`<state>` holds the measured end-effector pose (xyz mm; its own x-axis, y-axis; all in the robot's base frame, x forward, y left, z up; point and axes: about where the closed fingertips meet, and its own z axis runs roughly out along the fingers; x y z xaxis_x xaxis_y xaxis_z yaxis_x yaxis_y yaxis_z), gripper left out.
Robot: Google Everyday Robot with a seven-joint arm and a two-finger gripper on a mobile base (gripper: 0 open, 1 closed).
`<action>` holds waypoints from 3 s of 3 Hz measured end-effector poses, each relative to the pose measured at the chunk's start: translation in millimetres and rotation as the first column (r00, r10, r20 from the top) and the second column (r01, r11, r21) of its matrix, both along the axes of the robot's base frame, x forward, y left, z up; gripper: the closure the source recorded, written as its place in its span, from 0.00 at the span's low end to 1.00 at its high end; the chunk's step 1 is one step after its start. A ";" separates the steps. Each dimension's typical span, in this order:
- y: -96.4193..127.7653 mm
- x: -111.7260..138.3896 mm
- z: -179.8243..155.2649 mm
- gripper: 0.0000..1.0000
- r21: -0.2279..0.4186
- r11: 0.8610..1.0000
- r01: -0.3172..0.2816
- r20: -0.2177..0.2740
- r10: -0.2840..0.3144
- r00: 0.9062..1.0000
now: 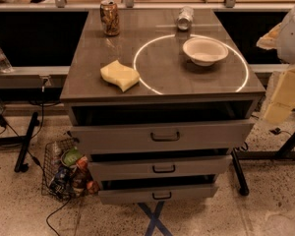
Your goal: Move paper bowl near sponge
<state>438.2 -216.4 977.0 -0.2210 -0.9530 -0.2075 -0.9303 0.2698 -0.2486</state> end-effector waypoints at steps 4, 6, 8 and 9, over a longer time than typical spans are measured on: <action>-18.3 159.3 -74.2 0.00 0.109 0.994 -0.010 0.124 -0.003 0.992; 0.4 247.2 -110.1 0.00 0.233 0.972 0.027 0.135 -0.059 0.989; 17.4 281.5 -123.5 0.17 0.290 0.955 0.063 0.101 -0.096 0.990; 23.9 285.6 -121.8 0.42 0.302 0.951 0.063 0.086 -0.093 0.992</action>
Offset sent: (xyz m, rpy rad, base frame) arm 0.0920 -0.0210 -0.0395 0.0423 -0.0552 0.0335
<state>723.8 -192.5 855.1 -0.2567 -0.8247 -0.5040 -0.8783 0.4166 -0.2344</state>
